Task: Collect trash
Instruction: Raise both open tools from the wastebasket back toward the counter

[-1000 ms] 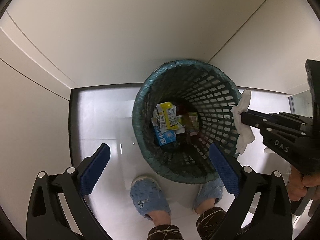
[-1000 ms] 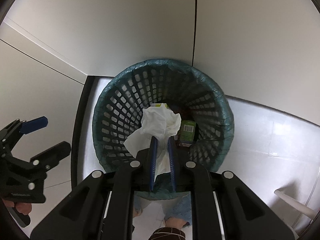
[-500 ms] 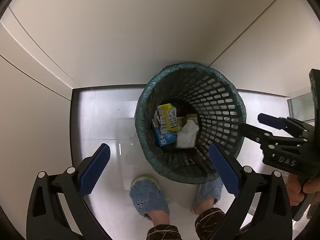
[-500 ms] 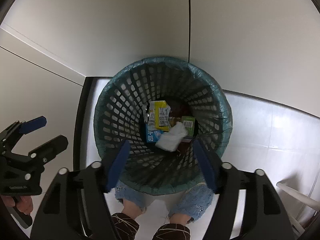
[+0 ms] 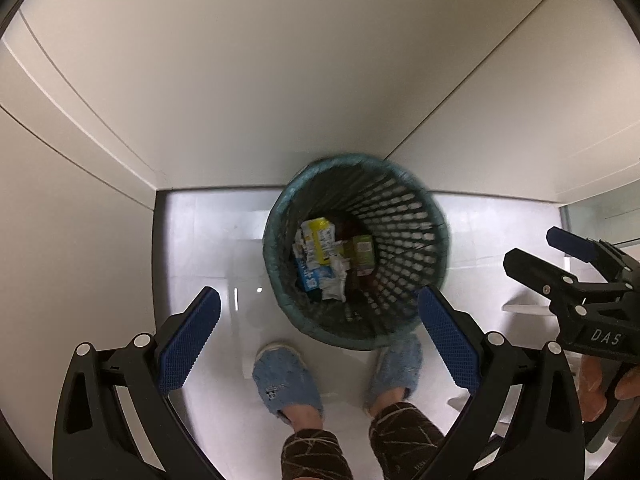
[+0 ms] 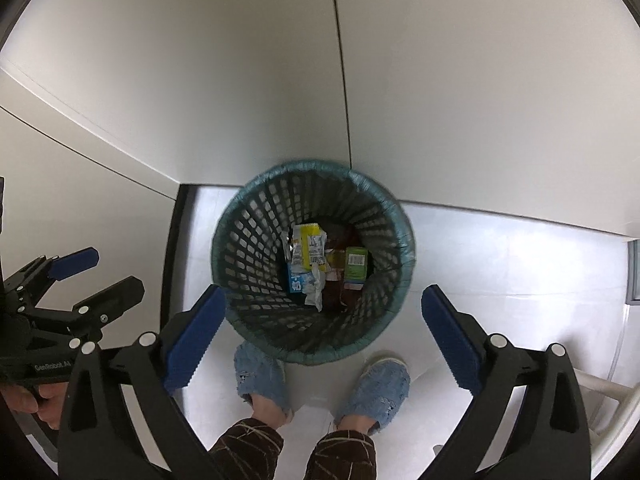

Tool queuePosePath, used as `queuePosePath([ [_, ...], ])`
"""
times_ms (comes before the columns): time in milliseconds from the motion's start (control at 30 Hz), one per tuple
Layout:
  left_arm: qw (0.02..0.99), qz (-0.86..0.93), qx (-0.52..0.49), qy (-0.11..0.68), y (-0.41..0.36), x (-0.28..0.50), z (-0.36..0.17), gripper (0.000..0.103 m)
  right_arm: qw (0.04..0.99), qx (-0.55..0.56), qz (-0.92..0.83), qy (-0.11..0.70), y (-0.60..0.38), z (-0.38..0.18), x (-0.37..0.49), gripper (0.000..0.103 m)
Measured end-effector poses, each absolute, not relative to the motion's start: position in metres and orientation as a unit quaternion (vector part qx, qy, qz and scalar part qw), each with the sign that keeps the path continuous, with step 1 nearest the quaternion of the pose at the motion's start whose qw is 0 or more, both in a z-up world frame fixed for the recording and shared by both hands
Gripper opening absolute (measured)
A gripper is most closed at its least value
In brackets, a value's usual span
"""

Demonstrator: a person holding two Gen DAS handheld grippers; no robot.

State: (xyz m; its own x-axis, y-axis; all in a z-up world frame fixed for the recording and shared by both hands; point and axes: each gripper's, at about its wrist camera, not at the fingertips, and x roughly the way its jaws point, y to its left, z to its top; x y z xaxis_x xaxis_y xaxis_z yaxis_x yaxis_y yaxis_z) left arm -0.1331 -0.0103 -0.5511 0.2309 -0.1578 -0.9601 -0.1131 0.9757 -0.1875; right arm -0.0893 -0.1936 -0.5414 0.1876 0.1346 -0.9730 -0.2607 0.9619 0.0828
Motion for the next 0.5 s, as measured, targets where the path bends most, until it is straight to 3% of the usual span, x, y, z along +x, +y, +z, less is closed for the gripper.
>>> queuePosePath([
  [500, 0.821, -0.054, -0.088, 0.562, -0.029, -0.15, -0.356, 0.094, 0.826, -0.021, 0.125, 0.55, -0.214, -0.324, -0.109, 0.094],
])
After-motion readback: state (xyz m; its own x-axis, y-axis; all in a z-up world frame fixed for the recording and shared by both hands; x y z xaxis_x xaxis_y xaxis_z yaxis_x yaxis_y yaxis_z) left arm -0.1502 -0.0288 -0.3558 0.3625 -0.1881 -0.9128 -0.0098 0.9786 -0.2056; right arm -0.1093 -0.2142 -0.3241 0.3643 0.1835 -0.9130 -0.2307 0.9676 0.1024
